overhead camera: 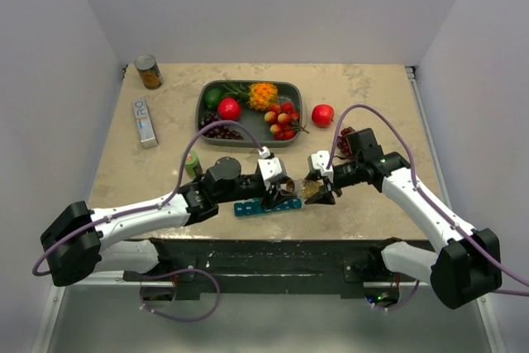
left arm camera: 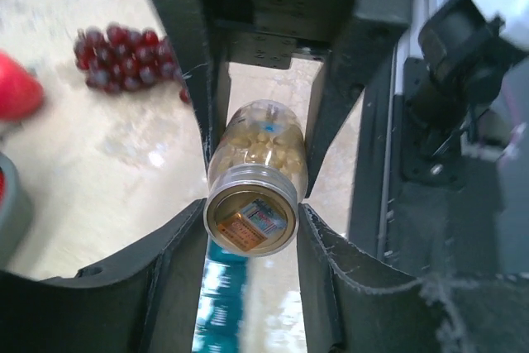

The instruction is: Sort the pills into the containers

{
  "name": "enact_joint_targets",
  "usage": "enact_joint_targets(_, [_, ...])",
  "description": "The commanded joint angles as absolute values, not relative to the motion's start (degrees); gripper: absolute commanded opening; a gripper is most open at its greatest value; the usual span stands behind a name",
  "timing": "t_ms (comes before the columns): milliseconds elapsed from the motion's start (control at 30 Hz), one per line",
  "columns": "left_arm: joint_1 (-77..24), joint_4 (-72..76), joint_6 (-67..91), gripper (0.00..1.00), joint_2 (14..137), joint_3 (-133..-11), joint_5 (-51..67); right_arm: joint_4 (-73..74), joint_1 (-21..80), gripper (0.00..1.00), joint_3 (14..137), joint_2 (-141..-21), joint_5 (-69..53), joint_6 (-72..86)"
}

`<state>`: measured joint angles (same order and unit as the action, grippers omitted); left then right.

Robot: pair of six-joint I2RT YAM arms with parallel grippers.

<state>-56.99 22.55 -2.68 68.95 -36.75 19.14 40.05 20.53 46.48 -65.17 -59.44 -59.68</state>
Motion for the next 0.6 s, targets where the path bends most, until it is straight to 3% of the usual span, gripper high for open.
enact_joint_targets(0, [-56.95,18.4,22.2,0.0,68.03,-42.27,13.37,37.97,20.39,0.0,46.85,-64.07,-59.86,-58.63])
enact_joint_targets(267, [-56.95,8.45,64.61,0.0,61.88,-41.57,1.16,37.09,20.3,0.0,46.76,-64.16,-59.33,-57.66])
enact_joint_targets(567, [-56.95,4.22,82.87,0.0,58.8,-42.1,-0.88,37.09,20.3,0.0,46.76,-63.98,-59.41,-57.57])
